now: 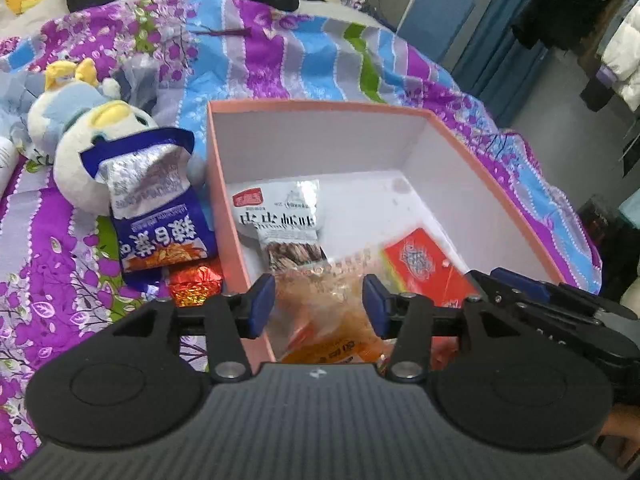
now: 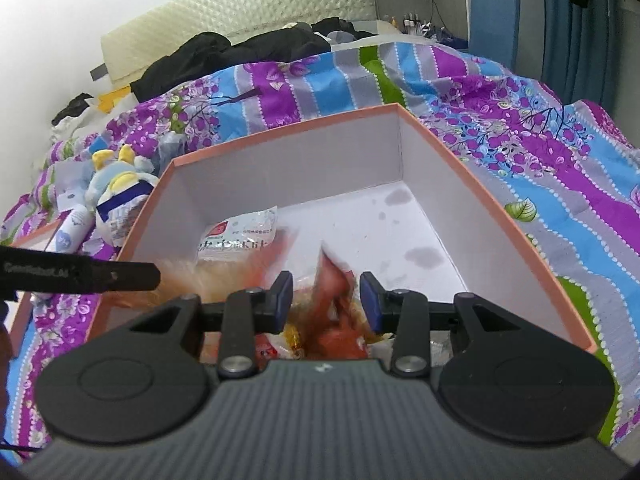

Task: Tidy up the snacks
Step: 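Open the left gripper over the box to drop the red-labelled packet while the right gripper drops the brown wrapper, then withdraw both tools from the box toward the blue snack bag, then grasp the blue-and-white snack bag with the left gripper while the right gripper grasps the red-gold tea packet, then lift both held packets and carry them over the pink box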

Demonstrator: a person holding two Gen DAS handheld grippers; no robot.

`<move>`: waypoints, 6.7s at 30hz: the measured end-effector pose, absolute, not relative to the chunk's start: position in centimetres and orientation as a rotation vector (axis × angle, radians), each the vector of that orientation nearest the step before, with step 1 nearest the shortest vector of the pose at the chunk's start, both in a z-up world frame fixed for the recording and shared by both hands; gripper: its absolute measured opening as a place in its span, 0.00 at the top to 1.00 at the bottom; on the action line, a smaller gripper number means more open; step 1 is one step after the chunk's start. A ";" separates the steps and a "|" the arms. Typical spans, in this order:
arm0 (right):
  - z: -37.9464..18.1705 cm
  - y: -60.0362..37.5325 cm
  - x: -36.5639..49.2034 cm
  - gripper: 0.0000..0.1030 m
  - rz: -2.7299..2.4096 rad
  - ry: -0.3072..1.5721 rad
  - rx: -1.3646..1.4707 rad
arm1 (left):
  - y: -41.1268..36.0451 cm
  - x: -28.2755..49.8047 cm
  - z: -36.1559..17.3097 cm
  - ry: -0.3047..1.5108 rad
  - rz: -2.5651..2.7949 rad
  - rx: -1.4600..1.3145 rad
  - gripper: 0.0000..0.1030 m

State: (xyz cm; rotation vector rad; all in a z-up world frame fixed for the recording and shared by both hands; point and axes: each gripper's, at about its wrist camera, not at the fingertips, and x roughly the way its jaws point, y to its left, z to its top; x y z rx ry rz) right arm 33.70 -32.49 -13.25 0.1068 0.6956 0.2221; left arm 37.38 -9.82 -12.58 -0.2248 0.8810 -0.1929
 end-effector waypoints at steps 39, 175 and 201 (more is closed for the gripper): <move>-4.7 -25.3 12.6 0.58 0.266 0.488 0.152 | -1.6 11.5 -1.8 0.643 -0.180 -0.225 0.39; -19.2 -11.1 12.4 0.42 0.490 0.600 -0.302 | 12.5 11.2 -21.5 0.939 0.097 -0.574 0.10; -22.1 -11.1 15.8 0.46 0.438 0.782 -0.129 | 9.7 14.3 -23.4 0.869 0.211 -0.412 0.66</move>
